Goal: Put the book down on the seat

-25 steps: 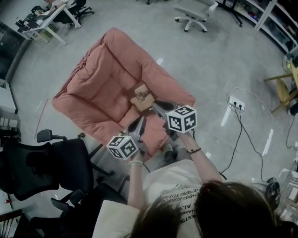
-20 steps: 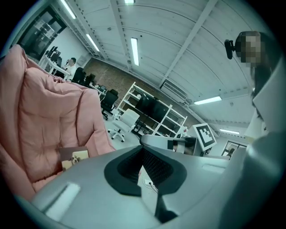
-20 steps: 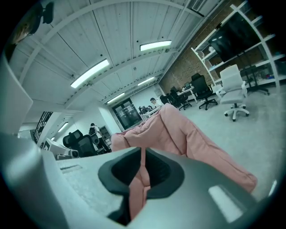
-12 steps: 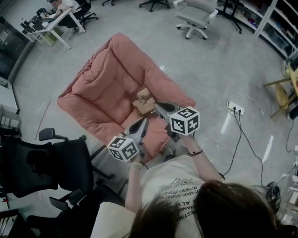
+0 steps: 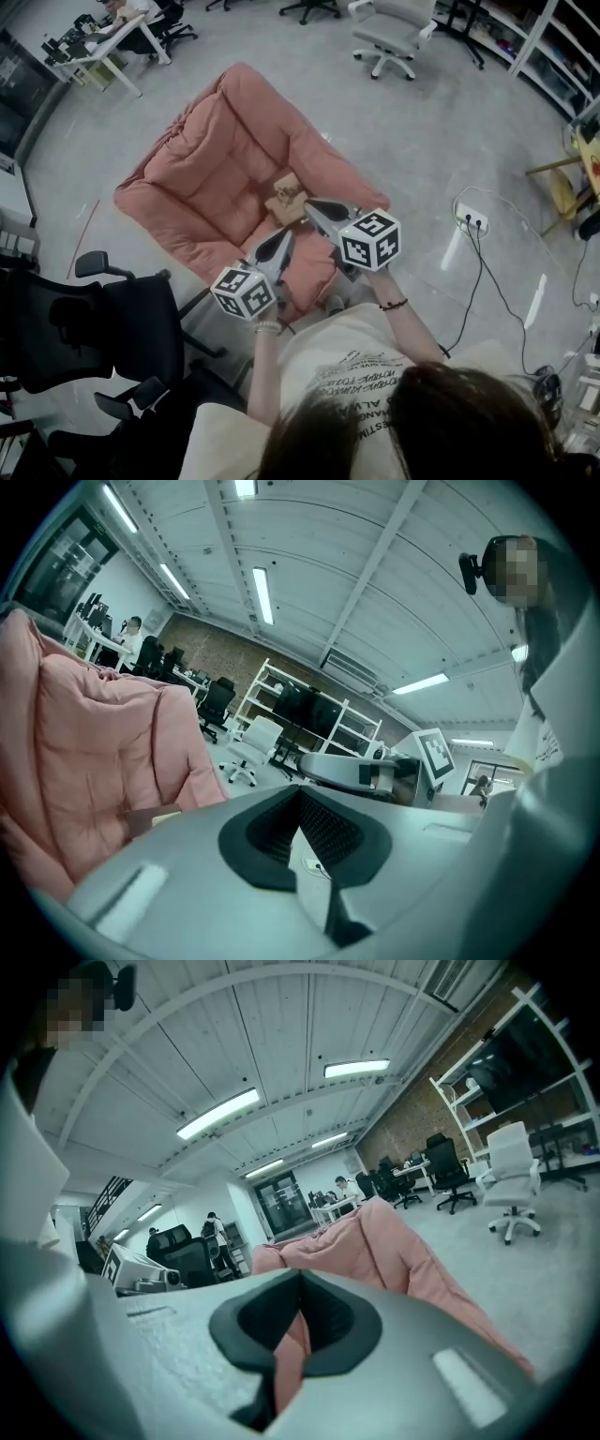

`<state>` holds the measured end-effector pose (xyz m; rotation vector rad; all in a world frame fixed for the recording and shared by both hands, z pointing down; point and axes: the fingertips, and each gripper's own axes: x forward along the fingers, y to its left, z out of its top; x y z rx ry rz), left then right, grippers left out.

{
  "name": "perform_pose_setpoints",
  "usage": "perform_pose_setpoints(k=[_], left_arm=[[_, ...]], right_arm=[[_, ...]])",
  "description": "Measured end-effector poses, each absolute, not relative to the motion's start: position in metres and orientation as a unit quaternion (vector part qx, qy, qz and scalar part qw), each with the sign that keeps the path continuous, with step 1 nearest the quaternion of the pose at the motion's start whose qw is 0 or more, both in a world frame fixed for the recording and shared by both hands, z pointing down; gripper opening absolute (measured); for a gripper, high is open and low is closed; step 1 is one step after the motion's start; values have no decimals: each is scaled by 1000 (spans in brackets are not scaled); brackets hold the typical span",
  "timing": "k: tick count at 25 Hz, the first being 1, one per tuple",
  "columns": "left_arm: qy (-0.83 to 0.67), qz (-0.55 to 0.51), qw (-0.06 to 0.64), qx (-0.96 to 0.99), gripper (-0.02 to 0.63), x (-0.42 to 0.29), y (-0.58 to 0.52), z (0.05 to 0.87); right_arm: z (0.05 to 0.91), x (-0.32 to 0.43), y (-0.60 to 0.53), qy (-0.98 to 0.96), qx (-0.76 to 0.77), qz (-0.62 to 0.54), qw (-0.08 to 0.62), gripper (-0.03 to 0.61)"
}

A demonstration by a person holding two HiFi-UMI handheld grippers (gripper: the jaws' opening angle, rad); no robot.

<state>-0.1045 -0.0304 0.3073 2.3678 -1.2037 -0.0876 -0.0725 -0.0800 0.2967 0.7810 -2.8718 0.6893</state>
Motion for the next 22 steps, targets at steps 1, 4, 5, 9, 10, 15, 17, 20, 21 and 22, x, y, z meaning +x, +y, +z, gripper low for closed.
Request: perform_pose_setpoints(k=[1, 4, 5, 9, 10, 15, 17, 20, 21, 22], left_arm=[[-440, -30, 239, 865, -9, -105, -30, 308], [-439, -29, 239, 866, -9, -105, -28, 308], [-439, -29, 239, 866, -9, -105, -27, 308], [-444, -25, 233, 865, -9, -107, -26, 308], [-444, -25, 232, 865, -9, -107, -27, 308], [-445, -26, 231, 865, -9, -106, -27, 307], [-445, -25, 228, 866, -9, -105, -28, 307], [-446, -25, 228, 865, -9, -105, -27, 306], [-446, -26, 228, 865, -11, -105, -27, 306], [-447, -26, 228, 865, -9, -105, -27, 306]], right_arm=[[297, -73, -79, -940, 254, 224, 45, 3], [297, -76, -76, -942, 248, 222, 48, 3], [297, -77, -75, -942, 246, 221, 48, 3], [296, -80, -73, -944, 240, 219, 48, 3], [296, -80, -73, -945, 239, 219, 48, 3], [293, -78, -77, -944, 240, 221, 40, 3], [293, -76, -77, -944, 240, 221, 38, 3], [294, -76, -76, -945, 238, 220, 40, 3], [294, -76, -75, -945, 237, 220, 40, 3], [294, -76, -74, -946, 236, 220, 41, 3]])
